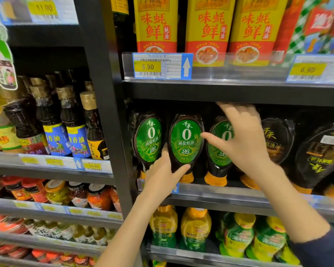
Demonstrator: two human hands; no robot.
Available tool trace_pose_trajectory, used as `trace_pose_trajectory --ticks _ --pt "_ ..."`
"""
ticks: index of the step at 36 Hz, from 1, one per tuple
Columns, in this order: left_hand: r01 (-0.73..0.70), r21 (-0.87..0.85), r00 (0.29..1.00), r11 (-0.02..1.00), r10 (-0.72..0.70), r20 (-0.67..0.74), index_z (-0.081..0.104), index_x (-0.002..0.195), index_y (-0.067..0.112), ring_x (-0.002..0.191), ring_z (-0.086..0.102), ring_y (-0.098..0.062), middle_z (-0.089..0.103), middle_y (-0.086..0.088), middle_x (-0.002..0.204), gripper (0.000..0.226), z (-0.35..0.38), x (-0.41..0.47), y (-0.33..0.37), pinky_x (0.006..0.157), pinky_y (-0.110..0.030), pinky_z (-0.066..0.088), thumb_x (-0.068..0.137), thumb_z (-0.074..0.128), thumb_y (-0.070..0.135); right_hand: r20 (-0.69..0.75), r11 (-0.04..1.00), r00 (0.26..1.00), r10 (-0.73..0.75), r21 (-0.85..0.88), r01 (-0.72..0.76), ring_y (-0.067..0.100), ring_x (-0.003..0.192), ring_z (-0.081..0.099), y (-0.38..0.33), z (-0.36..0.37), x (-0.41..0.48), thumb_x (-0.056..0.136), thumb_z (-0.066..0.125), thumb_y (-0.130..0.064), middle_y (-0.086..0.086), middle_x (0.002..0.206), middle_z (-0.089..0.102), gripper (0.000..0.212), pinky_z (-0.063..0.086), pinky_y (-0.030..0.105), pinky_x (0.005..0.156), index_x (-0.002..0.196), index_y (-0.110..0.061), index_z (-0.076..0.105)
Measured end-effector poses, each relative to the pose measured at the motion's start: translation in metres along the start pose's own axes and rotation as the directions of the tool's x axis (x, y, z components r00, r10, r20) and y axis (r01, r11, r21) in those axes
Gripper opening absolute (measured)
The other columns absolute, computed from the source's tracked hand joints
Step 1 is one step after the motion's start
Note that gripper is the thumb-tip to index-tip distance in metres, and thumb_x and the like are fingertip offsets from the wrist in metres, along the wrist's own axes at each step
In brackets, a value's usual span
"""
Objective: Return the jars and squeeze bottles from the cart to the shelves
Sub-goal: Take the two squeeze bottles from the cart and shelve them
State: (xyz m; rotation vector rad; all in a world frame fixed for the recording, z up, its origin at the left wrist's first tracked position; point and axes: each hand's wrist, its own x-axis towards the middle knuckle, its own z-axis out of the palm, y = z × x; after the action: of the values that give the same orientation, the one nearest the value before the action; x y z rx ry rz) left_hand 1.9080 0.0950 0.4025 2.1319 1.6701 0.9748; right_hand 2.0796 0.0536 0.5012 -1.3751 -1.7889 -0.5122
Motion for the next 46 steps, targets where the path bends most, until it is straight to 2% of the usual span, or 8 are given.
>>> trace_pose_trajectory --ticks 4,7,11,28,35,39,43,46 --pt "0.034 0.029 0.986 0.999 -0.029 -0.167 -0.002 0.149 0.024 0.113 0.059 -0.021 0.060 0.001 0.127 0.101 0.006 -0.012 0.006 0.087 -0.039 0.049 0.078 0.059 0.062 -0.252 0.913 0.924 0.288 0.363 -0.186 0.020 0.119 0.048 0.010 0.015 -0.061 0.074 0.077 -0.021 -0.001 0.127 0.047 0.072 0.041 0.026 0.099 0.135 -0.010 0.041" --pt "0.042 0.022 0.970 0.999 -0.035 -0.241 -0.019 0.145 0.029 0.100 0.065 -0.023 0.063 0.000 0.122 0.112 0.013 -0.015 0.012 0.078 -0.037 0.053 0.075 0.061 0.063 -0.107 0.832 0.897 0.429 0.435 -0.346 0.014 0.126 0.042 0.014 0.033 -0.088 0.071 0.080 -0.019 -0.006 0.137 0.036 0.093 0.044 0.033 0.101 0.143 -0.025 0.021" --pt "0.048 0.070 0.968 0.996 -0.029 -0.250 -0.044 0.129 0.037 0.093 0.067 -0.029 0.066 -0.004 0.115 0.120 0.023 -0.012 0.017 0.076 -0.041 0.054 0.075 0.060 0.063 0.043 0.842 0.890 0.453 0.307 -0.444 0.024 0.134 0.037 0.015 0.046 -0.086 0.068 0.081 -0.027 0.009 0.146 0.029 0.114 0.044 0.041 0.100 0.141 -0.035 -0.006" --pt "0.169 0.060 0.947 0.984 -0.145 -0.287 -0.028 0.142 0.028 0.080 0.067 -0.025 0.070 -0.005 0.087 0.118 0.030 -0.011 0.030 0.070 -0.039 0.054 0.076 0.067 0.053 0.298 0.841 0.863 0.408 0.246 -0.483 0.034 0.124 0.047 0.029 0.048 -0.071 0.076 0.075 -0.017 0.016 0.149 0.020 0.124 0.036 0.048 0.104 0.128 -0.035 -0.036" --pt "0.192 0.085 0.947 0.978 -0.162 -0.277 -0.028 0.142 0.028 0.076 0.067 -0.024 0.069 -0.005 0.083 0.119 0.029 -0.010 0.031 0.069 -0.037 0.054 0.075 0.067 0.055 0.295 0.816 0.850 0.436 0.268 -0.511 0.034 0.122 0.048 0.028 0.050 -0.073 0.076 0.075 -0.014 0.015 0.144 0.026 0.123 0.035 0.052 0.103 0.133 -0.036 -0.032" --pt "0.203 0.086 0.951 0.975 -0.175 -0.255 -0.024 0.144 0.025 0.079 0.067 -0.025 0.070 -0.009 0.088 0.116 0.027 -0.009 0.032 0.066 -0.031 0.047 0.077 0.067 0.052 0.319 0.804 0.811 0.491 0.192 -0.562 0.041 0.117 0.051 0.028 0.053 -0.073 0.077 0.074 -0.021 0.015 0.144 0.026 0.101 0.042 0.050 0.095 0.148 -0.014 0.002" --pt "0.216 0.108 0.949 0.970 -0.183 -0.256 -0.023 0.145 0.024 0.079 0.066 -0.024 0.070 -0.008 0.088 0.115 0.027 -0.008 0.035 0.064 -0.030 0.045 0.077 0.066 0.053 0.281 0.816 0.826 0.489 0.188 -0.547 0.042 0.115 0.053 0.024 0.053 -0.073 0.080 0.072 -0.019 0.016 0.147 0.024 0.121 0.044 0.049 0.095 0.130 -0.038 -0.036" --pt "0.224 0.098 0.947 0.970 -0.193 -0.257 -0.024 0.144 0.025 0.087 0.067 -0.026 0.070 -0.009 0.096 0.116 0.028 -0.008 0.035 0.071 -0.034 0.048 0.077 0.067 0.052 0.246 0.814 0.830 0.500 0.195 -0.548 0.041 0.114 0.053 0.022 0.053 -0.072 0.080 0.071 -0.019 0.016 0.146 0.025 0.122 0.043 0.048 0.095 0.122 -0.038 -0.041"
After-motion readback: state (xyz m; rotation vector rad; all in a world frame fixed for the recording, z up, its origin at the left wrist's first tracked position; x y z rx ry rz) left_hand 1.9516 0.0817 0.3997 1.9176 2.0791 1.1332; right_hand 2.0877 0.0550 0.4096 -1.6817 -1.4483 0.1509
